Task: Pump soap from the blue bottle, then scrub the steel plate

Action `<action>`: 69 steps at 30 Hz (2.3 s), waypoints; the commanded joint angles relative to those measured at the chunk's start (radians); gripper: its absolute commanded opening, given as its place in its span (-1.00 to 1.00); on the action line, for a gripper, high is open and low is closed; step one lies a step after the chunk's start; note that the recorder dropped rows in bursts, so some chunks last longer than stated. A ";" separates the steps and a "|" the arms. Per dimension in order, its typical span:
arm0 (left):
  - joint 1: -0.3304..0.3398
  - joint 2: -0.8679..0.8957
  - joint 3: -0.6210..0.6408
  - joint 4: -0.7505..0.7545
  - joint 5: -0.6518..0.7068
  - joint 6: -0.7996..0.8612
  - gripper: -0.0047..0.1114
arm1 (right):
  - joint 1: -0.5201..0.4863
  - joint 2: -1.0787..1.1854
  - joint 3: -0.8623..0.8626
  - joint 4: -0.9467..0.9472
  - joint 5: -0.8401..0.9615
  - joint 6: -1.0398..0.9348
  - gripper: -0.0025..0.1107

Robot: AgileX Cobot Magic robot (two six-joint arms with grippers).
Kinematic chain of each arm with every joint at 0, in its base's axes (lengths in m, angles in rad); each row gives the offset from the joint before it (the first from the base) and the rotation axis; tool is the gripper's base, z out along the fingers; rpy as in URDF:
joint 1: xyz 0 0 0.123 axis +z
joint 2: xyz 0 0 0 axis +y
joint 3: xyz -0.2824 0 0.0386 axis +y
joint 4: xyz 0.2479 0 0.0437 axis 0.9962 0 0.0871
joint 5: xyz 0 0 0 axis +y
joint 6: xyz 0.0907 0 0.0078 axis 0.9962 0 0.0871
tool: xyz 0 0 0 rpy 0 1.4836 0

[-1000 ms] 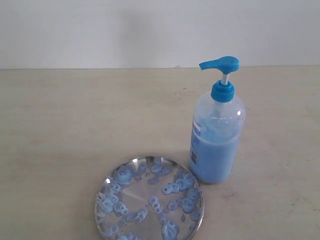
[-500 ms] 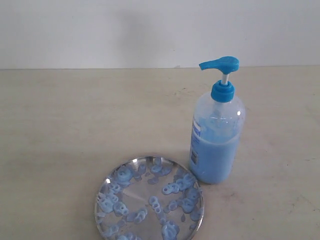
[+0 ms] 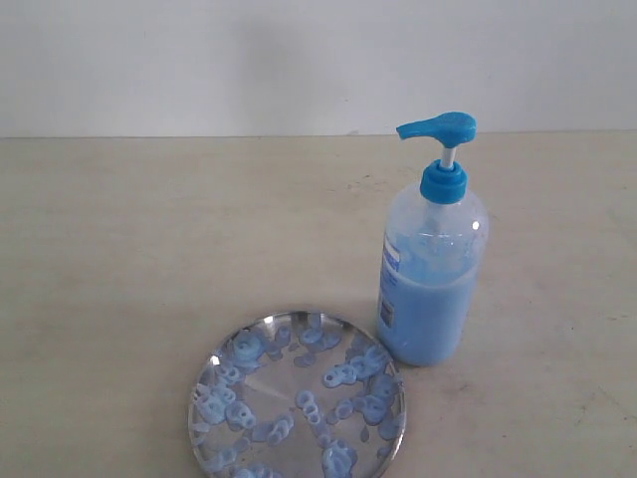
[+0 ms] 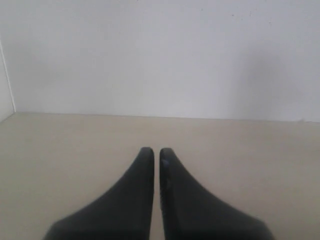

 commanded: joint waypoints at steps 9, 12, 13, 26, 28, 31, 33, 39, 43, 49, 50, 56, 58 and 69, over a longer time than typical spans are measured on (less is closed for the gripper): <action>-0.006 -0.003 0.004 0.208 0.215 -0.250 -0.85 | -0.004 -0.007 -0.003 -0.002 0.007 -0.003 -0.91; -0.014 -0.003 0.004 0.208 0.217 -0.267 -0.85 | -0.004 -0.007 -0.003 -0.002 0.007 -0.003 -0.91; -0.021 -0.003 0.004 0.208 0.217 -0.267 -0.85 | -0.004 -0.007 -0.003 -0.002 0.007 -0.003 -0.91; -0.022 -0.003 0.004 0.208 0.201 -0.249 -0.85 | -0.004 -0.007 -0.003 -0.002 0.007 -0.003 -0.91; -0.022 -0.003 0.004 0.208 0.201 -0.249 -0.85 | -0.004 -0.007 -0.003 -0.002 0.007 -0.003 -0.91; -0.022 -0.003 0.004 0.208 0.201 -0.249 -0.85 | -0.004 -0.007 -0.003 -0.002 0.007 -0.001 -0.91; -0.022 -0.003 0.004 0.208 0.201 -0.249 -0.85 | -0.025 -0.016 -0.003 0.000 0.007 -0.001 -0.91; -0.022 -0.003 0.004 0.208 0.201 -0.249 -0.85 | -0.280 -0.040 -0.003 0.038 -0.019 -0.001 -0.91; -0.022 -0.003 0.004 0.208 0.201 -0.249 -0.85 | -0.341 -0.040 -0.003 0.152 -0.178 -0.013 -0.91; -0.022 -0.003 0.004 0.208 0.201 -0.249 -0.85 | -0.341 -0.040 -0.003 0.162 -0.305 -0.029 -0.91; -0.022 -0.003 0.004 0.208 0.201 -0.249 -0.85 | -0.341 -0.040 -0.003 0.227 -0.292 -0.095 -0.91; -0.022 -0.003 0.004 0.208 0.201 -0.249 -0.85 | -0.341 -0.040 -0.003 0.596 -0.118 -0.562 -0.91; -0.022 -0.003 0.004 0.208 0.201 -0.249 -0.85 | -0.341 -0.040 -0.003 0.453 -0.100 -0.390 -0.91; -0.022 -0.003 0.004 0.208 0.201 -0.249 -0.85 | -0.341 -0.040 -0.003 0.290 0.003 -0.333 -0.91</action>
